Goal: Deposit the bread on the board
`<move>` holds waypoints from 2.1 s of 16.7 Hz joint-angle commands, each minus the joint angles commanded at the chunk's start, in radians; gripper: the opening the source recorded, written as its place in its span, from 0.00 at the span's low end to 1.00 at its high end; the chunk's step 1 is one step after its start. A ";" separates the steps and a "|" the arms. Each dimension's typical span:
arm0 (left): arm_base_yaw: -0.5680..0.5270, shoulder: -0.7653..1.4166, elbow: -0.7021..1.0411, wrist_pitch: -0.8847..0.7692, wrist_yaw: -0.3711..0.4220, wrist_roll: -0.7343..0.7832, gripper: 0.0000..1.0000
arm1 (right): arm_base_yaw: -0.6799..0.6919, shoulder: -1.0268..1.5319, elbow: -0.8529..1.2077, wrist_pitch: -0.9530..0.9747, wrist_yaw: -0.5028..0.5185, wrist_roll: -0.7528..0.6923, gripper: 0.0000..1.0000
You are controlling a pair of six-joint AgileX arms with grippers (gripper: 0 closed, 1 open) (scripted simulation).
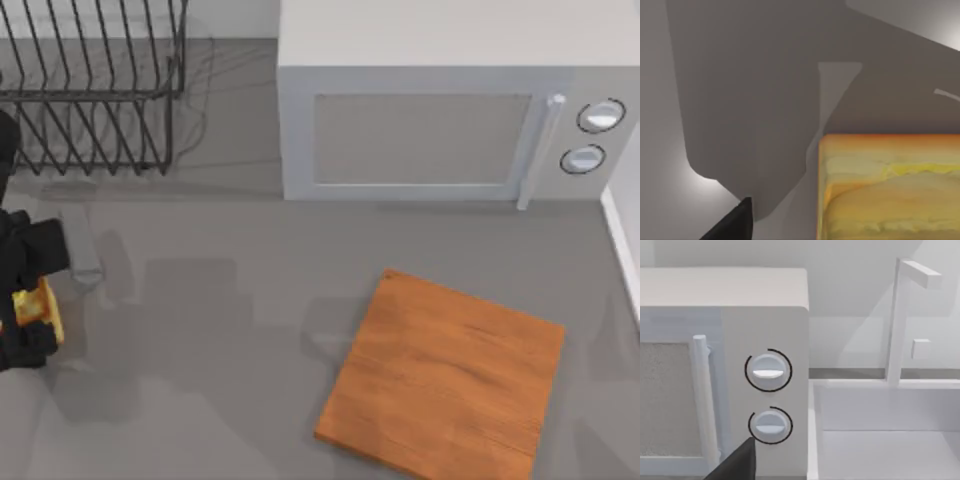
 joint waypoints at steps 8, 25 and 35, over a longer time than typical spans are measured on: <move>0.000 0.000 0.000 0.000 0.000 0.000 0.47 | 0.000 0.000 0.000 0.000 0.000 0.000 1.00; -0.003 -0.019 0.016 -0.033 0.005 -0.004 0.00 | 0.000 0.000 0.000 0.000 0.000 0.000 1.00; -0.005 -0.159 0.247 -0.406 0.004 -0.011 0.00 | 0.000 0.000 0.000 0.000 0.000 0.000 1.00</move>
